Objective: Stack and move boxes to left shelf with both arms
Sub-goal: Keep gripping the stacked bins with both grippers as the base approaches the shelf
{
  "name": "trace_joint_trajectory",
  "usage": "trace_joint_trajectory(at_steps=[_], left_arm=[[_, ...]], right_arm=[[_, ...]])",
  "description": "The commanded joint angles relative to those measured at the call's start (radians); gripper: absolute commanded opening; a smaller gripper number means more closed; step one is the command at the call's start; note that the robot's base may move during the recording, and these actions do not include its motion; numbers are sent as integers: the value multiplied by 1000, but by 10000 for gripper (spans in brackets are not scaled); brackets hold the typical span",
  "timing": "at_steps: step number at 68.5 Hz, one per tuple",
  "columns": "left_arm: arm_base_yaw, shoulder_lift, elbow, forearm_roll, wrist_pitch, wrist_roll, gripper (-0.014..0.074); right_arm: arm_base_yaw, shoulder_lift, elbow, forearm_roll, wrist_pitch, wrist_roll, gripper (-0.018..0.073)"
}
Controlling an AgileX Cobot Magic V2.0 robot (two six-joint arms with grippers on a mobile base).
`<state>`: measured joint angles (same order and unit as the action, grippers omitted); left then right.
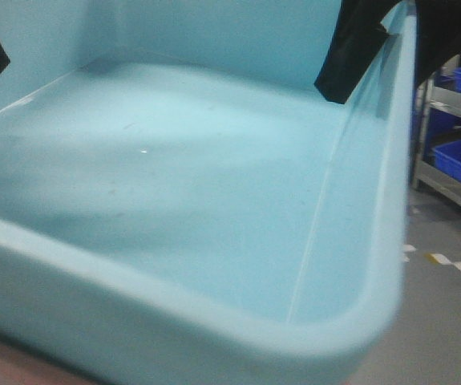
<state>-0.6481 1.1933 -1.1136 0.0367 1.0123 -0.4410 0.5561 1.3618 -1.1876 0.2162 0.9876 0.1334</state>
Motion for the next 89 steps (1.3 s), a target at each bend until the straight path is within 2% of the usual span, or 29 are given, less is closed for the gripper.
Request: trace_joint_trajectory(at_steps=[1, 89], left_arm=[[-30, -38, -43, -172, -97, 74, -3], [-30, -38, -43, -172, -97, 74, -3]], right_arm=[[3, -35, -40, 26, -148, -78, 60], [3, -35, -40, 26, -148, -78, 60]])
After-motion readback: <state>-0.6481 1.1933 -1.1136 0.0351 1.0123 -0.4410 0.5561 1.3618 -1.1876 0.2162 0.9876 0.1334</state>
